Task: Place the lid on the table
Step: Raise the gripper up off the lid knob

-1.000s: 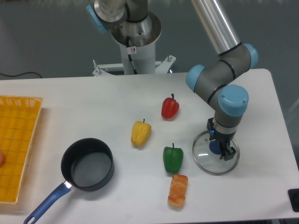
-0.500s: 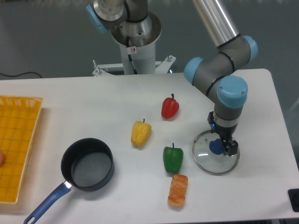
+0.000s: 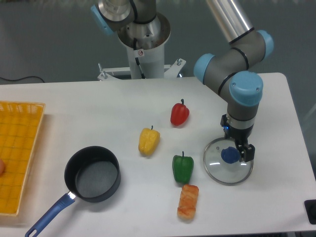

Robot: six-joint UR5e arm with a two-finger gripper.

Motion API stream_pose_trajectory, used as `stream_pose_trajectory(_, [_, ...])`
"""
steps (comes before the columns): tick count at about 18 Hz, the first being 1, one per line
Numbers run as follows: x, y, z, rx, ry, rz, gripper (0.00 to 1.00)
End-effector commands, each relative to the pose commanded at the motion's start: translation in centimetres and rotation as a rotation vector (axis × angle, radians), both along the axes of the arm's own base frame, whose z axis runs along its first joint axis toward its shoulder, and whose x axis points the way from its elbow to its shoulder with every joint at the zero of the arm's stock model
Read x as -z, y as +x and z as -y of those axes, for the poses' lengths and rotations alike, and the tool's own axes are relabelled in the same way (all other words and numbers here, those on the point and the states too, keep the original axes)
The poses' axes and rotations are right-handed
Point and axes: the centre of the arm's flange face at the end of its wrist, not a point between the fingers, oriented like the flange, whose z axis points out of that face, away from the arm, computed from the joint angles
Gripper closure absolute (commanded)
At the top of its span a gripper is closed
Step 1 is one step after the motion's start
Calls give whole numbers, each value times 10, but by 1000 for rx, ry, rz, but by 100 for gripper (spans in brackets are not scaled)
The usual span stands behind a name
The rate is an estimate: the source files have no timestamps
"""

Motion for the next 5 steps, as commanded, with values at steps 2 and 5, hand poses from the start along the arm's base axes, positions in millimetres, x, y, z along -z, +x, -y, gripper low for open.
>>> stream_pose_trajectory(2, [-6,2,2,-3,-5,8,0])
stream_pose_trajectory(5, [-11,5,4,-9,-7,15,0])
